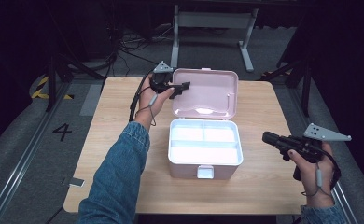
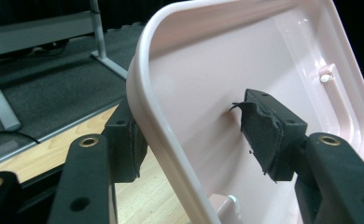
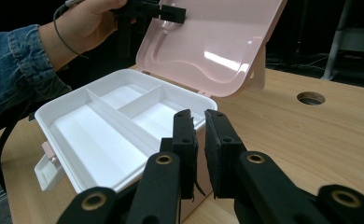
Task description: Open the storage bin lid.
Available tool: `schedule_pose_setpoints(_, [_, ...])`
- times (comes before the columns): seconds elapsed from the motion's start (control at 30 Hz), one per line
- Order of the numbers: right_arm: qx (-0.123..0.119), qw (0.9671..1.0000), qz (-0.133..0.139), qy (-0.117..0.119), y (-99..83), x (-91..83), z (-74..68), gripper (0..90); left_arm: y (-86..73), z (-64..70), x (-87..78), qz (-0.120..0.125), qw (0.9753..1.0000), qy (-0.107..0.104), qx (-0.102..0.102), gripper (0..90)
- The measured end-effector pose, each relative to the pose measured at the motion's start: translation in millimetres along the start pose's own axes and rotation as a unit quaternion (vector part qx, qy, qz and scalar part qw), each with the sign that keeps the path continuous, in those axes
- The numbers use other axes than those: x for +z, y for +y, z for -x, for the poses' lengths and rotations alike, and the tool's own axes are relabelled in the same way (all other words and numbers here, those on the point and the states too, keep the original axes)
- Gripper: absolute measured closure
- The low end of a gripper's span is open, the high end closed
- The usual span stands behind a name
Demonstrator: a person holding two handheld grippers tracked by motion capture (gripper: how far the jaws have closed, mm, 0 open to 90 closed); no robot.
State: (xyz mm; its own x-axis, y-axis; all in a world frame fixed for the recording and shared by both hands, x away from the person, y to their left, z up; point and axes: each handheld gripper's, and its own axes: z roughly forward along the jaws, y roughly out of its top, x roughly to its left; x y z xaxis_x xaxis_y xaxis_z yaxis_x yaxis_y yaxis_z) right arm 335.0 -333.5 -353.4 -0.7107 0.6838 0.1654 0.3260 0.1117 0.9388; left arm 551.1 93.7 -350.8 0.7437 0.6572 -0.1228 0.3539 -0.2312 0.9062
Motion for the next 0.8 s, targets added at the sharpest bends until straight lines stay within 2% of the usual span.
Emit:
schedule_pose_setpoints(0.13, [0.0,1.0,-0.001,0.0,-0.3,-1.1,0.7,83.7,-4.9,-4.1,4.8,0.0,1.0,-0.002,-0.007,42.2])
schedule_pose_setpoints(0.23, [0.003,1.0,-0.002,-0.001,-0.7,-1.4,1.6,83.6,-9.5,-7.0,7.8,-0.01,0.9998,-0.001,-0.018,41.7])
schedule_pose_setpoints(0.3, [0.002,1.0,-0.002,-0.001,-0.8,-1.2,1.8,83.6,-10.8,-7.9,9.3,-0.006,0.9998,-0.002,-0.019,41.6])
schedule_pose_setpoints(0.8, [0.002,1.0,-0.007,-0.002,-2.8,0.6,3.8,83.3,-18.9,-12.5,18.1,-0.043,0.9975,0.004,-0.056,38.6])
